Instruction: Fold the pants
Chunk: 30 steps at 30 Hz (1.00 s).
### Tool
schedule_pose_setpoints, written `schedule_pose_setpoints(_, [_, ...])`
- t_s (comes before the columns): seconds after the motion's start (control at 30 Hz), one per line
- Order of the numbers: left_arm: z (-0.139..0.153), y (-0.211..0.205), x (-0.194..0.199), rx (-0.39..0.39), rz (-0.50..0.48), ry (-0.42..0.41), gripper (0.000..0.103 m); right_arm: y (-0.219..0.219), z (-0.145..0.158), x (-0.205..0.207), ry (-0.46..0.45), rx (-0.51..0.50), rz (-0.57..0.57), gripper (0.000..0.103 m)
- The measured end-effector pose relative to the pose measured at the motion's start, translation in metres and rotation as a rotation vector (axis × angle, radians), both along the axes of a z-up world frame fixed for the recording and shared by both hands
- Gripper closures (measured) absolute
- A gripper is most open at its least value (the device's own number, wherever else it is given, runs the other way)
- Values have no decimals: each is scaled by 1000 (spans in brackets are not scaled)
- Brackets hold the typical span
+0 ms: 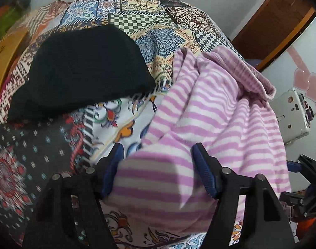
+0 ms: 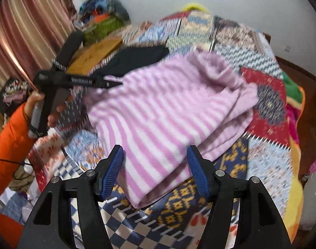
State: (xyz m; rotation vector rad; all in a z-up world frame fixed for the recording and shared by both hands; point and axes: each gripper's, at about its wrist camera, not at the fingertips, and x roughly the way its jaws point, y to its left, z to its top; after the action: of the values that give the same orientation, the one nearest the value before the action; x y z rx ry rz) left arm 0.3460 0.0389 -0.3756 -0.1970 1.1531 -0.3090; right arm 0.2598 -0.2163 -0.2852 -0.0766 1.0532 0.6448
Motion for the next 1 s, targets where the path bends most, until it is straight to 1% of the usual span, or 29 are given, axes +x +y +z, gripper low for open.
schedule_pose_setpoints(0.1, [0, 0, -12, -33, 6, 4, 47, -12, -8, 5, 28, 23, -21, 33])
schedule_pose_setpoints(0.17, [4, -4, -25, -37, 3, 4, 53, -19, -9, 8, 42, 38, -19, 33])
schedule_pose_setpoints(0.23, [10, -12, -37, -15, -4, -4, 57, -22, -10, 8, 28, 23, -14, 34])
schedule_pose_setpoints(0.3, [17, -26, -51, 37, -23, -33, 63, -25, -8, 5, 8, 7, -10, 34])
schedule_pose_setpoints(0.33, [21, -31, -57, 48, -32, -46, 64, -28, -7, 4, -3, -2, -9, 34])
schedule_pose_setpoints(0.37, [26, -40, -66, 60, -44, -60, 64, -30, -7, 3, -10, -8, -12, 34])
schedule_pose_setpoints(0.43, [30, -51, -76, 58, -57, -71, 64, -40, -7, 8, -20, -21, -29, 34])
schedule_pose_setpoints(0.53, [34, -67, -89, 29, -70, -68, 64, -60, -9, 14, -29, -44, -79, 34])
schedule_pose_setpoints(0.63, [38, -83, -101, -16, -81, -64, 64, -82, -15, 20, -37, -76, -147, 34])
schedule_pose_setpoints(0.73, [45, -95, -110, 14, -87, -84, 64, -95, -18, 29, -18, -79, -201, 35])
schedule_pose_setpoints(0.77, [48, -95, -111, 28, -83, -87, 64, -98, -17, 30, -13, -72, -207, 36])
schedule_pose_setpoints(0.83, [53, -89, -107, 26, -73, -80, 64, -99, -10, 27, -20, -66, -202, 37])
schedule_pose_setpoints(0.93, [65, -69, -99, 29, -40, -91, 64, -97, 7, 23, -71, -69, -186, 37])
schedule_pose_setpoints(1.0, [79, -59, -89, 44, -18, -125, 64, -98, 18, 23, -104, -55, -181, 37])
